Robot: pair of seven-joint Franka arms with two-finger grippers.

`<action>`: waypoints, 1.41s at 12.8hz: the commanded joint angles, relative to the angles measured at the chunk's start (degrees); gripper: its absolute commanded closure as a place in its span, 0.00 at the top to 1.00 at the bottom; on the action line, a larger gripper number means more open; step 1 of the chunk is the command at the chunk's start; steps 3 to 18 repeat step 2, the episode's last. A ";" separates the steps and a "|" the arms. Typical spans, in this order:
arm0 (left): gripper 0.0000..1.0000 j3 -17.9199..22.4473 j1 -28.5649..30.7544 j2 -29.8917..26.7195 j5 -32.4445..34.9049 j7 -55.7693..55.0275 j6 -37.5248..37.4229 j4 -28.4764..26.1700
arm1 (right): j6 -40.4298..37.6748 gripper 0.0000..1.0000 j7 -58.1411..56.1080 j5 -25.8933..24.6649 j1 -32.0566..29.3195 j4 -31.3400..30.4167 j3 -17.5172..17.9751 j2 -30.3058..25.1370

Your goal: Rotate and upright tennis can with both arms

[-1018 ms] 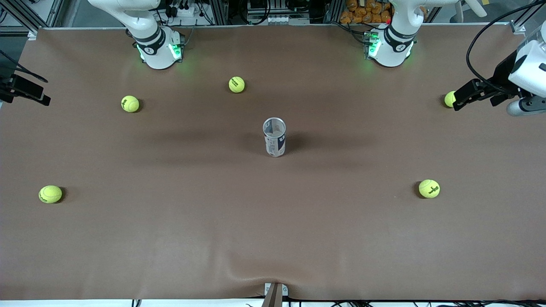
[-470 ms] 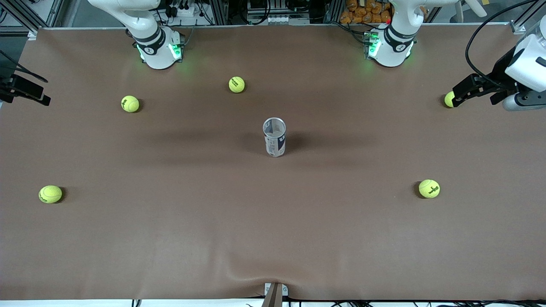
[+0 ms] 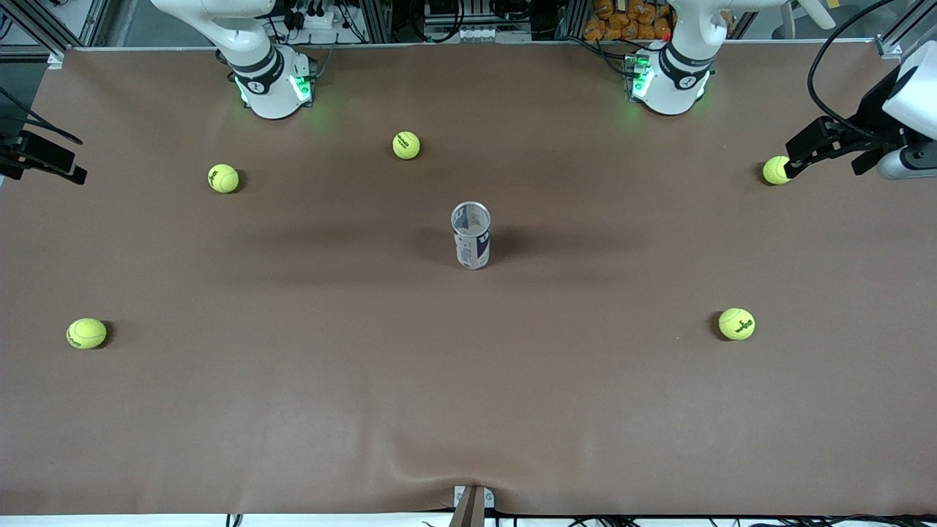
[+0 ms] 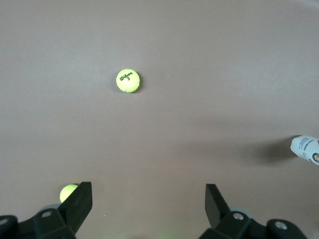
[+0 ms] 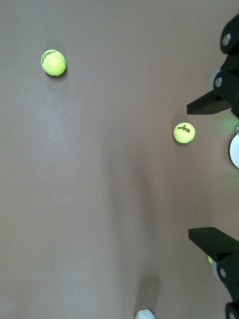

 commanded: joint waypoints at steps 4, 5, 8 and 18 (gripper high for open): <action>1.00 -0.48 0.17 0.21 4.06 0.58 -2.87 2.87 | 0.30 1.00 0.78 -0.24 -0.55 0.07 0.58 0.04; 1.00 -0.48 0.17 0.21 4.06 0.58 -2.87 2.87 | 0.30 1.00 0.78 -0.24 -0.55 0.07 0.58 0.04; 1.00 -0.48 0.17 0.21 4.06 0.58 -2.87 2.87 | 0.30 1.00 0.78 -0.24 -0.55 0.07 0.58 0.04; 1.00 -0.48 0.17 0.21 4.06 0.58 -2.87 2.87 | 0.30 1.00 0.78 -0.24 -0.55 0.07 0.58 0.04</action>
